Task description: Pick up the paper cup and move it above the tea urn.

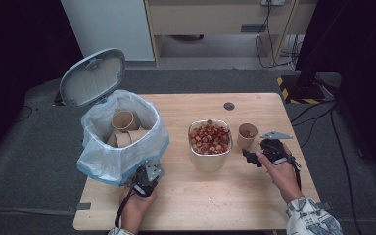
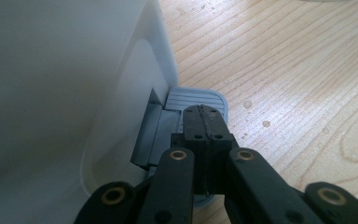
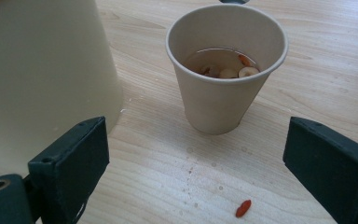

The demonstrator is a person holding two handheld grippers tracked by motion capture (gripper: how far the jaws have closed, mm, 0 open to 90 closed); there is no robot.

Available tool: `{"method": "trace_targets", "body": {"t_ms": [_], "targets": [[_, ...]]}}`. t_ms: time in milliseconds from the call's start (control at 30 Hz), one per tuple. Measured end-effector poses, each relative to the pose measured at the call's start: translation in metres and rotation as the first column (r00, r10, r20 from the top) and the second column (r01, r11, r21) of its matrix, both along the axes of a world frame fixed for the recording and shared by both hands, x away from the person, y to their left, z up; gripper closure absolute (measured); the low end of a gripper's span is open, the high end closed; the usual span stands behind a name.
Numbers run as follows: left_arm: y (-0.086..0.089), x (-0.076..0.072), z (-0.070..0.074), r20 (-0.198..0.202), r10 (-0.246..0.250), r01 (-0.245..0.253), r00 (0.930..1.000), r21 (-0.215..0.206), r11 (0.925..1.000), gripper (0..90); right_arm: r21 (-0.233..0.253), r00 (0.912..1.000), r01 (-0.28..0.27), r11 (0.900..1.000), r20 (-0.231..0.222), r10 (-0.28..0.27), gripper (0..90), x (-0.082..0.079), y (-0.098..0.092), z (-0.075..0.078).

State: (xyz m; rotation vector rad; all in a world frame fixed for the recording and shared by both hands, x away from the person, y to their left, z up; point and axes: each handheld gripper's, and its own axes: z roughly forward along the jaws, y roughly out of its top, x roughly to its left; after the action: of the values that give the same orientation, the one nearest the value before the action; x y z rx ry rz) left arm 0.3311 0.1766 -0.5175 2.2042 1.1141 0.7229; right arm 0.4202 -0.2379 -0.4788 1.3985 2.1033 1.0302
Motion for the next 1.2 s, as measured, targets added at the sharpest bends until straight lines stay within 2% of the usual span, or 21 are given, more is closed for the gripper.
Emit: {"method": "trace_targets", "body": {"t_ms": [167,233,433,467,567,733,900,1033,1200], "targets": [[-0.001,0.0,0.0,0.003,0.002,-0.002,1.0,-0.002,1.0,89.3,-0.011,1.0,0.008,1.0,0.004,-0.008,9.1,0.006,0.003,-0.007],[0.0,0.0,0.0,0.001,0.0,0.0,1.0,0.002,1.0,89.4,0.0,0.9997,0.023,1.0,-0.003,-0.023,9.8,0.014,0.006,-0.011],[-0.001,0.002,0.0,0.002,-0.002,0.002,1.0,0.002,1.0,89.4,0.03,0.9989,0.042,0.999,0.02,-0.042,11.8,0.026,0.009,-0.017],[-0.001,0.002,0.0,0.002,-0.002,0.002,1.0,0.003,1.0,89.3,0.035,0.998,0.06,0.998,0.015,-0.061,12.1,0.03,0.01,-0.021],[-0.001,0.002,0.0,0.001,-0.001,0.001,1.0,0.001,1.0,89.4,0.047,0.9954,0.085,0.995,0.04,-0.087,13.8,0.035,0.009,-0.025],[-0.001,0.002,0.0,0.004,-0.003,0.003,1.0,0.005,1.0,89.4,0.075,0.9926,0.095,0.993,0.069,-0.1,16.6,0.043,0.011,-0.027],[-0.001,0.002,0.0,0.003,-0.004,0.004,1.0,0.004,1.0,89.3,0.054,0.9908,0.106,0.993,0.079,-0.11,18.9,0.051,0.017,-0.029],[-0.001,0.002,0.0,0.004,-0.004,0.004,1.0,0.006,1.0,89.3,0.071,0.9888,0.117,0.991,0.085,-0.123,21.1,0.057,0.018,-0.032],[-0.001,0.002,0.0,0.004,-0.003,0.003,1.0,0.005,1.0,89.4,0.049,0.987,0.117,0.992,0.105,-0.122,23.8,0.061,0.021,-0.039]]}}
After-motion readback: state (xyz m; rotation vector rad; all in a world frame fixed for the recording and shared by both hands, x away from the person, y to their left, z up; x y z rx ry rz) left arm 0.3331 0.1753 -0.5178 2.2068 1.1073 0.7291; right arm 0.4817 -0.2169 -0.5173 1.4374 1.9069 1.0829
